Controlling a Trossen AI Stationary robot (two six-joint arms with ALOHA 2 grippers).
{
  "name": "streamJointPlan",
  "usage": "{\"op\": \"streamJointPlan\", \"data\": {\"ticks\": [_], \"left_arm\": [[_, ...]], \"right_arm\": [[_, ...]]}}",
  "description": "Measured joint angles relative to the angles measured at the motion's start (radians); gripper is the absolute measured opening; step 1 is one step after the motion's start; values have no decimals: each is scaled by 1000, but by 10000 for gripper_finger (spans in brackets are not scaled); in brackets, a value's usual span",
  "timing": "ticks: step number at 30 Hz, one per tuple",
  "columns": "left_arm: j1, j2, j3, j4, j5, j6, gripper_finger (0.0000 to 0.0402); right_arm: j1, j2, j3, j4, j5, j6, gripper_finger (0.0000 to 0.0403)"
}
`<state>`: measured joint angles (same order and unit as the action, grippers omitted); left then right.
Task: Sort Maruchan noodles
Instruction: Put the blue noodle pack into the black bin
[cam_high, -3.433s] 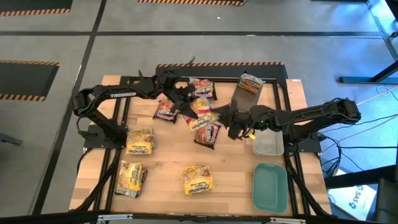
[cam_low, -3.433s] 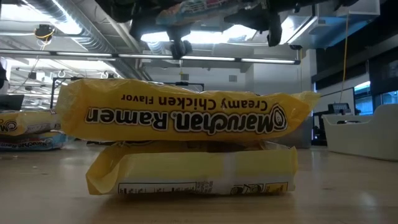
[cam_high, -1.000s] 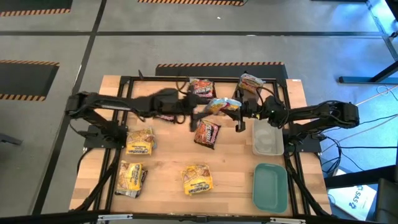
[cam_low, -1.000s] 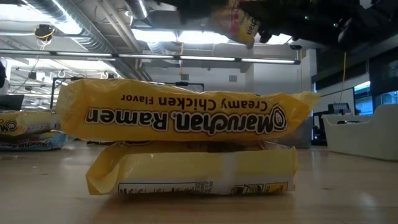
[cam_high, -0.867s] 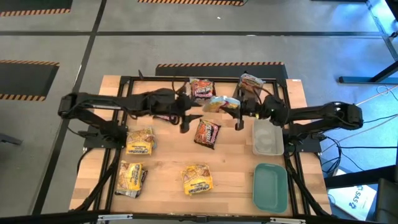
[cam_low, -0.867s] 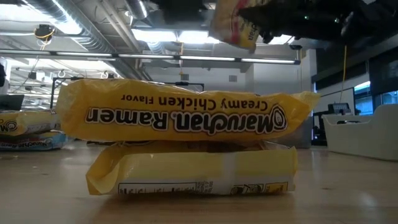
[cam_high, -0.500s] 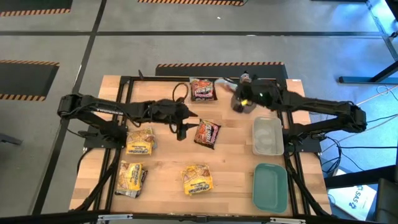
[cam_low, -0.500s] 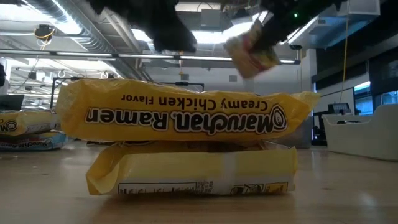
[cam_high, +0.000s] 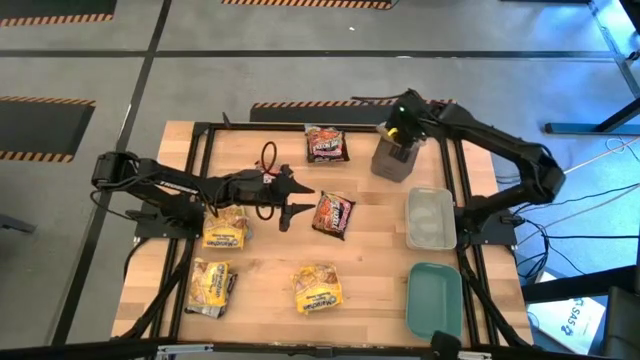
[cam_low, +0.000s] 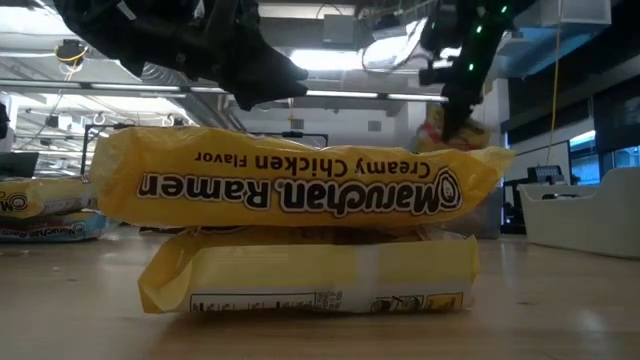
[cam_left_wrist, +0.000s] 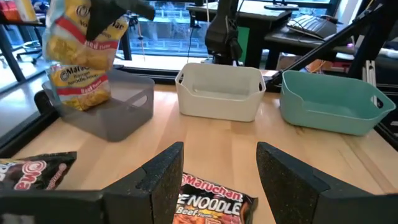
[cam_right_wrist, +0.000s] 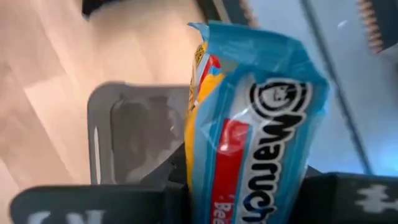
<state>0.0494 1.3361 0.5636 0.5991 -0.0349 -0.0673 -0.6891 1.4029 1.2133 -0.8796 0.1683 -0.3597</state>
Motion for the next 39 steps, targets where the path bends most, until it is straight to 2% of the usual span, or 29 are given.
{"op": "streamJointPlan", "data": {"ticks": [7, 14, 27, 31, 39], "left_arm": [[0, 0, 0, -1, 0, -2, 196], [0, 0, 0, -1, 0, -2, 196], [0, 0, 0, 0, 0, -2, 196], [0, 0, 0, 0, 0, -2, 196], [0, 1, 0, 0, 0, -2, 196]], "right_arm": [[-66, 122, 0, -17, -20, -51, 87], [-65, 180, 0, -67, 26, -60, 89], [-65, 342, 0, -8, 54, -175, 91], [-64, 349, 0, 20, 94, -191, 115], [-63, 349, 3, 24, 165, -196, 195]]}}
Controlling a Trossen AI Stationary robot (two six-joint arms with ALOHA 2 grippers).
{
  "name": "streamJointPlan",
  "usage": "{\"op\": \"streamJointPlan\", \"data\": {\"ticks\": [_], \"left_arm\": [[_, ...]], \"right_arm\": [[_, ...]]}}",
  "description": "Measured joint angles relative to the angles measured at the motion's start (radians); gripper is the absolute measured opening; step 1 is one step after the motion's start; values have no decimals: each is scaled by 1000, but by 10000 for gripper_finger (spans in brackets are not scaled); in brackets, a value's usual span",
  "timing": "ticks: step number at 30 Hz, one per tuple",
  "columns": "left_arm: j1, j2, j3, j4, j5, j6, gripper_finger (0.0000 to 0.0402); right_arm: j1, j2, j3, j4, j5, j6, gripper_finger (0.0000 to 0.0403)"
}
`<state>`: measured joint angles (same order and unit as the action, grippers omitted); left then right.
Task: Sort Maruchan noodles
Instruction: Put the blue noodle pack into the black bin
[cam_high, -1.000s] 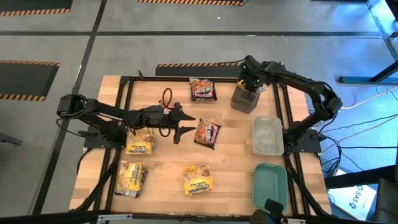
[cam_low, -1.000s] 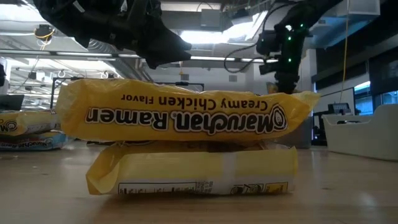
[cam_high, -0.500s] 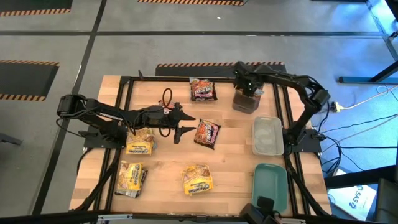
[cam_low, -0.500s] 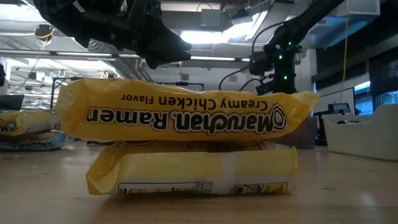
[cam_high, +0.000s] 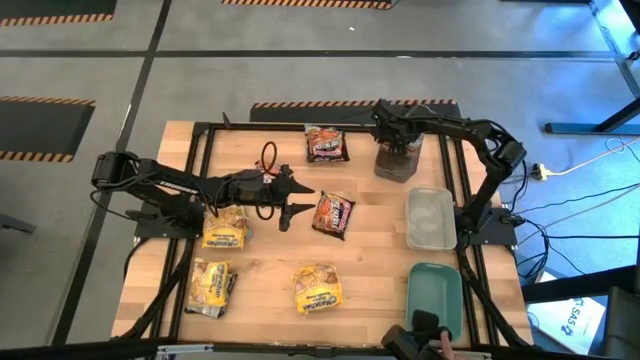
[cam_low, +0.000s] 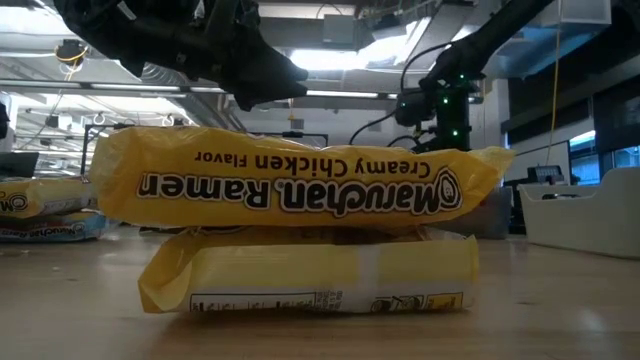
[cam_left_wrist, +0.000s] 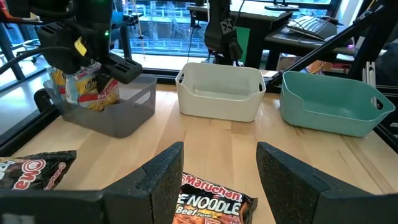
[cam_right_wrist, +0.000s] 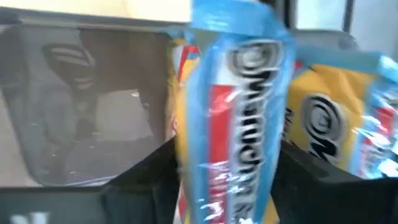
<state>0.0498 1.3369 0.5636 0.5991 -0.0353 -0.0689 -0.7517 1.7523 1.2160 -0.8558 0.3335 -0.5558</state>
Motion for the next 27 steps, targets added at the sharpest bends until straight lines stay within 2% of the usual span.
{"op": "streamJointPlan", "data": {"ticks": [5, 15, 19, 23, 27], "left_arm": [[0, 0, 0, 0, 0, 0, 196], [0, 0, 0, 0, 0, 0, 196], [0, 0, 0, 0, 0, 0, 196], [2, 0, 1, 3, -2, -17, 196], [20, 1, 24, 11, -74, 0, 199]], "right_arm": [[0, 0, 39, -8, 47, 52, 216], [0, 0, 129, -76, 73, 113, 208], [4, -24, 188, -173, 11, 178, 204], [45, -97, 206, -236, 14, 243, 204], [118, -217, 165, -157, -70, 311, 204]]}}
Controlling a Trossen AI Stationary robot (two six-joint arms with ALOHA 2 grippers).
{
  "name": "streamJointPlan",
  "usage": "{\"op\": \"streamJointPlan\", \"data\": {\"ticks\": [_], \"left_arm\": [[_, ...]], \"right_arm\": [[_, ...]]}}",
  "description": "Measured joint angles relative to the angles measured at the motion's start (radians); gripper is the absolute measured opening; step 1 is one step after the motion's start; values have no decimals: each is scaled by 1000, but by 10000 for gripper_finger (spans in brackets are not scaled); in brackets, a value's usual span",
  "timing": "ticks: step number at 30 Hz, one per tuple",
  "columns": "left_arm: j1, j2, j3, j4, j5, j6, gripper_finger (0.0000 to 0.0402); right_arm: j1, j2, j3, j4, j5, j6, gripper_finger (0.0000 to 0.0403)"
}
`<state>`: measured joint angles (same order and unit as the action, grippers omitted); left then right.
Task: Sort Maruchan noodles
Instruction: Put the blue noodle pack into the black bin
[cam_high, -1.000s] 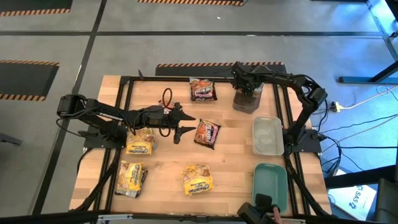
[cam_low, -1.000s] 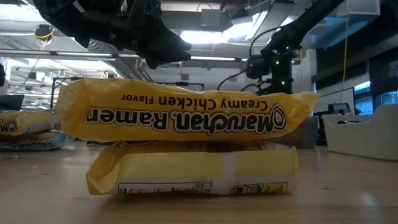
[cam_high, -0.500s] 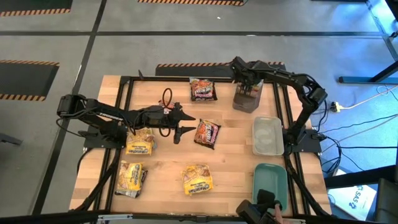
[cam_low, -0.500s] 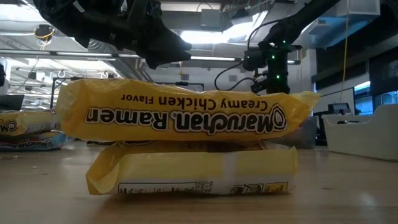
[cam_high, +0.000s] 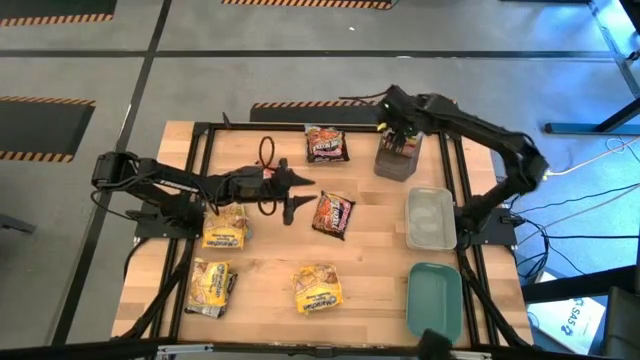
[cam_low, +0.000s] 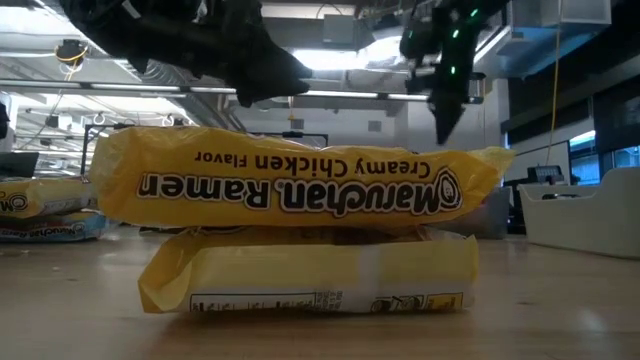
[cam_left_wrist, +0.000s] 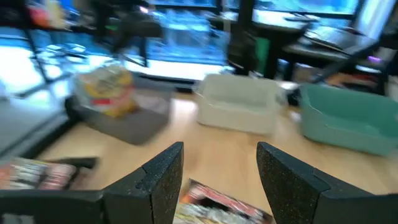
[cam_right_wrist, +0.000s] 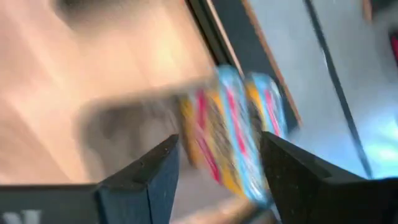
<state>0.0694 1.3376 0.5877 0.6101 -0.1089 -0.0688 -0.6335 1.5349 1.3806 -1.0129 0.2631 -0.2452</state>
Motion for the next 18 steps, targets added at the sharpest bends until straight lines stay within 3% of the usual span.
{"op": "streamJointPlan", "data": {"ticks": [3, 8, 14, 18], "left_arm": [[15, 0, 8, -2, -6, 23, 207], [40, 0, 8, -58, -31, 19, 223], [31, 12, 9, -126, -29, -4, 222], [-6, 22, 19, -160, -33, -41, 221]], "right_arm": [[76, -100, -121, 220, -109, 5, 204], [190, -212, -434, 712, -239, 5, 204], [338, -195, -727, 1284, -356, 29, 204], [418, -162, -783, 1462, -359, 33, 204]]}}
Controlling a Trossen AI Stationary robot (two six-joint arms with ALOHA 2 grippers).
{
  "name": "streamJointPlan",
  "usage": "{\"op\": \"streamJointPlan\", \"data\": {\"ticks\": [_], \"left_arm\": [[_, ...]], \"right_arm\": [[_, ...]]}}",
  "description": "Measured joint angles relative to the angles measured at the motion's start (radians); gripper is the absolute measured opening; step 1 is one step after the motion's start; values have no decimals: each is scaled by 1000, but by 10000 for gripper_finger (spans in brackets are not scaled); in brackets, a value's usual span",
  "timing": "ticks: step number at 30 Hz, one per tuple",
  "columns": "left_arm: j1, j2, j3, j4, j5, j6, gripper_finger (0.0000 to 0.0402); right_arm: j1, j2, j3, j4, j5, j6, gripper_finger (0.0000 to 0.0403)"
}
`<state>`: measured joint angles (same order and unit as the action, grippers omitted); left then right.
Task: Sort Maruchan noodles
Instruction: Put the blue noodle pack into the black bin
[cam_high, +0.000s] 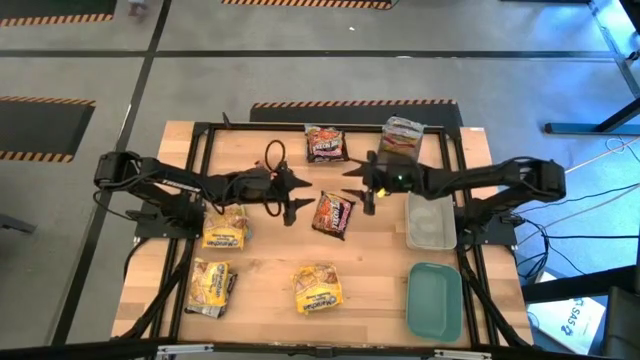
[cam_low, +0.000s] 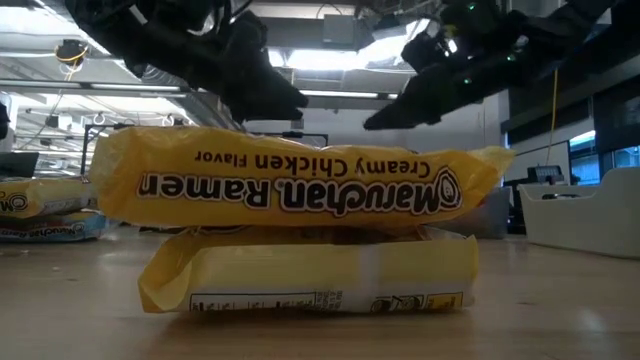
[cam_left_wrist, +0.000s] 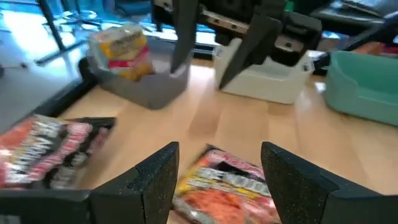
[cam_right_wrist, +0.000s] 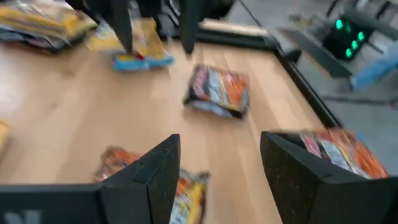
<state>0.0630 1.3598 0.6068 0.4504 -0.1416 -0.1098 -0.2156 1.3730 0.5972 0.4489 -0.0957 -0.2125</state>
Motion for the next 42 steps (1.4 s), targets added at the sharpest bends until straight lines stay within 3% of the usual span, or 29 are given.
{"op": "streamJointPlan", "data": {"ticks": [4, 11, 14, 19, 28, 32, 38, 42], "left_arm": [[-72, 2, 130, -288, -81, -21, 220], [-131, 60, 435, -1079, -107, -255, 220], [-137, 79, 519, -1353, -84, -376, 220], [-120, 98, 560, -1598, 28, -549, 220], [-197, 99, 462, -1632, 416, -682, 220], [-246, 100, 401, -1628, 459, -752, 220], [-288, 100, 306, -1451, 513, -833, 220], [-293, 100, 266, -1435, 525, -858, 220]], "right_arm": [[45, 23, 0, 35, -1, -1, 204], [48, 60, 0, 53, -4, 8, 204], [48, 73, 1, 54, 3, 11, 204], [48, 98, -1, 69, -7, 29, 204], [47, 118, -1, 81, -11, 26, 204], [45, 118, -1, 85, -10, 22, 204], [45, 118, -1, 87, -11, 22, 204], [45, 118, -1, 86, -11, 22, 204]]}}
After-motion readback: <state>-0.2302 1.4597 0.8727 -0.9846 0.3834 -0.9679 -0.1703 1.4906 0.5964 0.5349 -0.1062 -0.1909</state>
